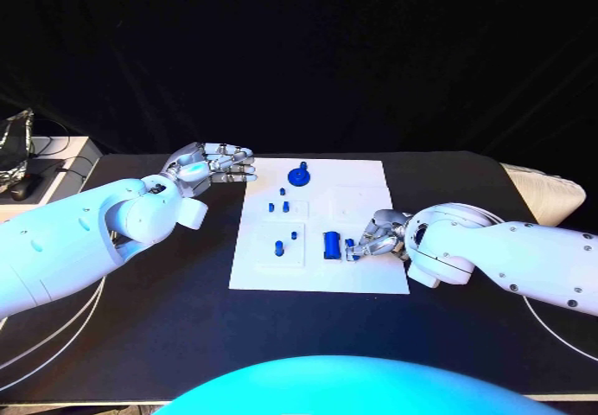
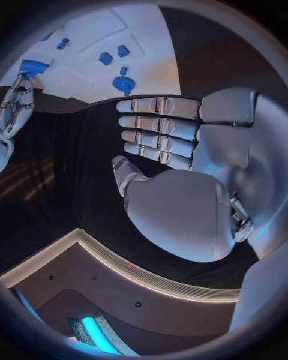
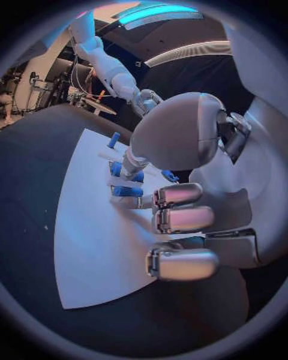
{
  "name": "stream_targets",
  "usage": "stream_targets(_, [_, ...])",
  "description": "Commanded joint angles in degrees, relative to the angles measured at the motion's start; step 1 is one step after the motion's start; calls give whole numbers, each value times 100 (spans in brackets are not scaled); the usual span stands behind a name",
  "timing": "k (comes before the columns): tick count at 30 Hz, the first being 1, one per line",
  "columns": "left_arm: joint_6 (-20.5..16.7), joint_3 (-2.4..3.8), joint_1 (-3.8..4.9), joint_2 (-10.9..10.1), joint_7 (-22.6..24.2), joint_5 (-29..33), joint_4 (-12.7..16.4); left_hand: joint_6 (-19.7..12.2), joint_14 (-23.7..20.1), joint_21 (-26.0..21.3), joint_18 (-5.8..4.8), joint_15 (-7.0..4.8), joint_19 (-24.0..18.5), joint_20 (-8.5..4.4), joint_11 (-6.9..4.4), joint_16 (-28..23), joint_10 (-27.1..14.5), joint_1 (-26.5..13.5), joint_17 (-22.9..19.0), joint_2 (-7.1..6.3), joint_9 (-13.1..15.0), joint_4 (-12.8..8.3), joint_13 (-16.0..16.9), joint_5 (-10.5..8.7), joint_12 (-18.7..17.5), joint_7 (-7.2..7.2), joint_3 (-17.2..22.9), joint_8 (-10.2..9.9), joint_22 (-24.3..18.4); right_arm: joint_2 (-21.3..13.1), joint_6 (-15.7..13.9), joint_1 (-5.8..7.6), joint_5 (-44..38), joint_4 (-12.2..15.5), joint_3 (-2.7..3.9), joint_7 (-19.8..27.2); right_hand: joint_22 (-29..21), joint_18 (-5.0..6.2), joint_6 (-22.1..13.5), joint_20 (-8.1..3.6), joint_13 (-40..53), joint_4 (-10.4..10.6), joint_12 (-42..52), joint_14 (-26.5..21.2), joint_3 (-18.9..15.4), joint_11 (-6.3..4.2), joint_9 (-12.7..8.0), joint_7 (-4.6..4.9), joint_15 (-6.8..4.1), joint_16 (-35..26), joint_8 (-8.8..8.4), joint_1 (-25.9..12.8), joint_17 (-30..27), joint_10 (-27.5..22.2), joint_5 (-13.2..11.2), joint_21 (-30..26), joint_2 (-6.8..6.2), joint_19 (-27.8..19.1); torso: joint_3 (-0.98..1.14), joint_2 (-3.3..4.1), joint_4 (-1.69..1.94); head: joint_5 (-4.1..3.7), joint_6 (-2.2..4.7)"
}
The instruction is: Assemble the parts on the task board
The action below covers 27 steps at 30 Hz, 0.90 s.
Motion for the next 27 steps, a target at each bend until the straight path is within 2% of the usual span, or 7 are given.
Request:
stream_targets(1, [97,4,2,9,15,14,8,-18,11,-33,34,34,30,3,23,-31,-12,-17,8,52,-5,38,-6,32,-21,2,3,-26,-5,-22,16,-5,209,66,1,55,1307,-62,52,-17,1431,26,18,588,-6,-14,-1,5,-7,37,9,-59,1508,537,-25,20,18,440,-1,0,0,3,1])
stream_targets(8, [98,4,2,4,5,11,6,-18,11,-33,34,34,30,3,23,-31,-12,-17,8,52,-5,38,-6,32,-21,2,3,-26,-5,-64,-13,-5,216,134,2,57,1307,-62,58,-18,1430,33,17,588,-10,-16,-1,3,-9,37,12,-64,1508,537,-21,20,24,441,1,3,2,4,1])
stream_targets(15, [95,4,2,1,2,7,7,-18,11,-33,34,34,30,3,23,-31,-12,-17,8,52,-5,38,-6,32,-21,2,3,-26,-5,-136,-5,-4,97,9,5,38,1302,-58,60,-19,1429,38,14,588,-10,-18,-1,1,-11,37,14,-65,1508,535,-14,1,33,437,-4,-1,2,3,1])
stream_targets(19, [91,4,2,-2,1,4,6,-17,11,-32,35,35,30,5,23,-41,-17,-13,12,53,-7,44,-5,32,-20,3,-2,-27,-20,-174,42,-3,67,-23,7,37,1307,-61,56,-27,1431,-37,18,588,-17,-27,-1,-7,-20,37,17,39,1508,538,-25,20,-3,441,3,1,-3,-1,1])
stream_targets(21, [94,4,2,0,1,3,5,-17,11,-32,35,35,30,5,23,-41,-17,-13,12,53,-7,44,-5,32,-20,3,-2,-27,-20,-187,93,-3,59,-13,7,43,1309,-63,55,-35,1433,-178,21,588,-10,-34,-2,-14,-28,37,24,240,1508,539,-202,30,-30,443,3,2,-2,-4,1])
stream_targets(22, [96,4,2,1,0,3,5,-17,11,-32,35,35,30,5,23,-41,-17,-13,12,53,-7,44,-5,32,-20,3,-2,-27,-20,-189,111,-4,57,-4,7,46,1311,-65,56,-39,1432,-285,18,588,-1,-38,-3,-18,-32,37,28,387,1508,538,-382,37,-53,444,5,3,-3,-1,1])
stream_targets(27, [99,4,2,6,0,-4,3,-17,11,-32,35,35,30,5,23,-41,-17,-13,12,53,-7,44,-5,32,-20,3,-2,-27,-20,-190,155,-5,52,55,7,65,1314,-68,71,-41,1434,-427,22,588,-62,-40,-20,-20,-32,37,31,606,1508,540,-765,51,-96,447,7,5,0,-2,1])
